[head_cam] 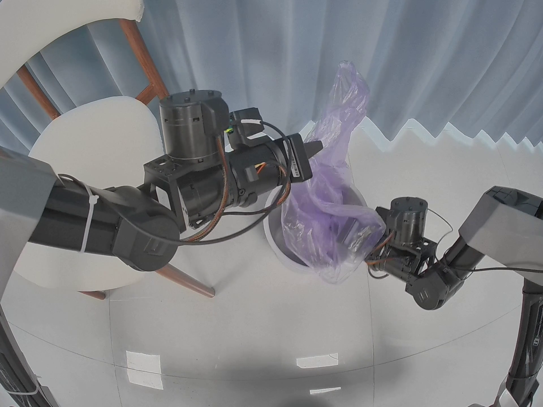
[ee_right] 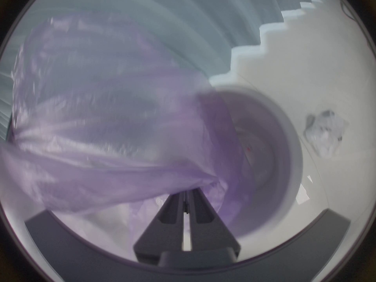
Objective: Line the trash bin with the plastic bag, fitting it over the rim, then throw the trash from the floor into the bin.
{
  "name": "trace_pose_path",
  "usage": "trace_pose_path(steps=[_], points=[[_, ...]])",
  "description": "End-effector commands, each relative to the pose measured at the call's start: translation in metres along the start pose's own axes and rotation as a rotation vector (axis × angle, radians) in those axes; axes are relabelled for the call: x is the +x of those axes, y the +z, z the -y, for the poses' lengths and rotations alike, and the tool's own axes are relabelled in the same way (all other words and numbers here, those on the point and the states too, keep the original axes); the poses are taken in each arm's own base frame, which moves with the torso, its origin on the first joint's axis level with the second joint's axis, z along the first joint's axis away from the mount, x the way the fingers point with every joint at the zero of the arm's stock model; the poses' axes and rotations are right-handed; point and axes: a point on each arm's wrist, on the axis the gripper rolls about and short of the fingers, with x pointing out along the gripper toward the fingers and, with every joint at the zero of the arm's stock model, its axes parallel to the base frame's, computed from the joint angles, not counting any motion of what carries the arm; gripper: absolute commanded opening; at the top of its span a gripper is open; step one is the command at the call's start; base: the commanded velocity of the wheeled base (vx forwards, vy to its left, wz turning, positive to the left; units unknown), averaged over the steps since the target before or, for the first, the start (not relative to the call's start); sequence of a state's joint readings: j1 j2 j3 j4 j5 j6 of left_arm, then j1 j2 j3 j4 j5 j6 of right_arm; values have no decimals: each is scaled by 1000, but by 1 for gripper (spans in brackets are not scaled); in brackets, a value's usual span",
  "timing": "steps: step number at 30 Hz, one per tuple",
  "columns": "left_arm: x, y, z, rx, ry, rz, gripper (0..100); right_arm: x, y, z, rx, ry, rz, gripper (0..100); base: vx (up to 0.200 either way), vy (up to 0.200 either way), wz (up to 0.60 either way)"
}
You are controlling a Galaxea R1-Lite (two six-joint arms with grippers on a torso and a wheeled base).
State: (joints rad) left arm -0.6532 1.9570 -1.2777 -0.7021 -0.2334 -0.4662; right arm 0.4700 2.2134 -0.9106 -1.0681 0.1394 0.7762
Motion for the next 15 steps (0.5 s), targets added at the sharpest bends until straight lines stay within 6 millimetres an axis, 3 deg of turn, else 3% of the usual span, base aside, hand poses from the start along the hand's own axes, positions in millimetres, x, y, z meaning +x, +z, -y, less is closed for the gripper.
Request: trace_pose_path(steps=[1, 2, 5, 6, 7, 9, 15], points=[[-5, -17, -8, -12, 26, -45, 0, -30, -61, -17, -47, -37, -191, 0, 0, 0, 0], [-5, -17, -8, -11, 26, -45, 0, -31, -62, -18, -48, -38, -195, 0, 0, 0, 0], [-7, -21, -10, -20, 53, -57, 0, -67, -74, -38, -64, -19, -268, 0, 0, 0, 0], [-7, -21, -10, -20, 53, -57, 0, -67, -74, -38, -64, -19, -268, 0, 0, 0, 0], [-8, -29, -14, -27, 66, -84, 0, -89, -80, -42, -73, -40, -325, 0, 0, 0, 0], [-10, -40, -18, -33, 80, -115, 0, -110, -84, -45, -75, -65, -378, 0, 0, 0, 0], [-17, -68, -27, -53, 119, -206, 0, -173, -79, -32, -5, -176, -438, 0, 0, 0, 0]])
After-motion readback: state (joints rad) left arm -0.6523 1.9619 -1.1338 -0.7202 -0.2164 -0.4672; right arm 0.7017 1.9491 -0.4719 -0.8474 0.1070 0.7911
